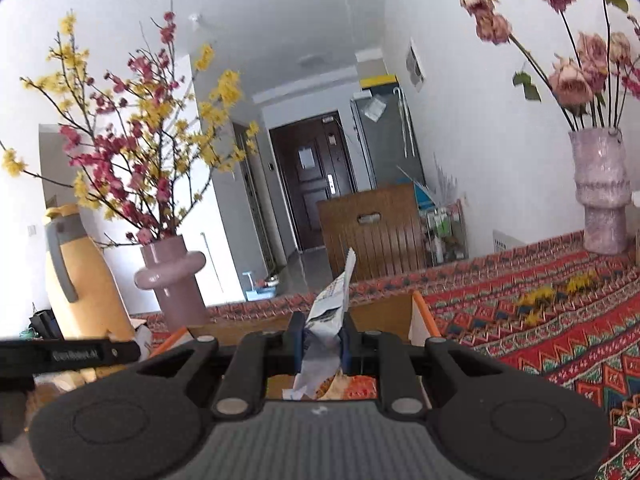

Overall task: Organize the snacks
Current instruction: 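Carry both held packets over the open box with both grippers, then open both grippers to drop the packets into the box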

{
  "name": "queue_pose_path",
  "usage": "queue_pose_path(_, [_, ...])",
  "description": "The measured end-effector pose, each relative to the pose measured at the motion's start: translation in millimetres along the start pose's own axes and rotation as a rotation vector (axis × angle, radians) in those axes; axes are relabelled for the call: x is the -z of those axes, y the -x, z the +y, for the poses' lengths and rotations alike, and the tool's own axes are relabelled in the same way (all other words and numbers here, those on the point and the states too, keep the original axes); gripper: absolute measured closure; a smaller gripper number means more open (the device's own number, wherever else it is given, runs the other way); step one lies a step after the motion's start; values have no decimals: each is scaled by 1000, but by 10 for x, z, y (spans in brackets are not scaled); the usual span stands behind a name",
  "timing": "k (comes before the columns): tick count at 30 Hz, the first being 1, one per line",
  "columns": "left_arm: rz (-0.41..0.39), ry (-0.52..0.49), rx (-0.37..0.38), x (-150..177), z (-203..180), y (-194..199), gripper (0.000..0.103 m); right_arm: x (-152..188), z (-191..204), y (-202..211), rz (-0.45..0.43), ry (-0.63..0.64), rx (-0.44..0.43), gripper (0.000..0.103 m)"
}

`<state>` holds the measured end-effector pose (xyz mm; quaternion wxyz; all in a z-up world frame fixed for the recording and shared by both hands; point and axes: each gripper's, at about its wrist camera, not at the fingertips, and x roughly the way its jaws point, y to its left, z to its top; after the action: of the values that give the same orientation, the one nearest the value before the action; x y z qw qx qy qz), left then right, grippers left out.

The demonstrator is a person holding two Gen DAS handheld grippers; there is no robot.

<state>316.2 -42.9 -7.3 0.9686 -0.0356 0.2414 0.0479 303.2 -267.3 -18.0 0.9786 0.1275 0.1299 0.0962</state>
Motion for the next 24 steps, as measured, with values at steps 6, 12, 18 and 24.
queue_pose_path(6, [5,-7,-25,53,10,-53,62,86,47,-94,35,32,17,86])
queue_pose_path(12, [-6,22,-49,69,62,-52,51,140,35,-147,61,30,36,82])
queue_pose_path(18, [-58,50,-76,70,112,21,2,139,-16,-112,51,2,47,16])
queue_pose_path(24, [-81,72,-90,64,131,71,0,114,-14,-5,0,-8,60,0])
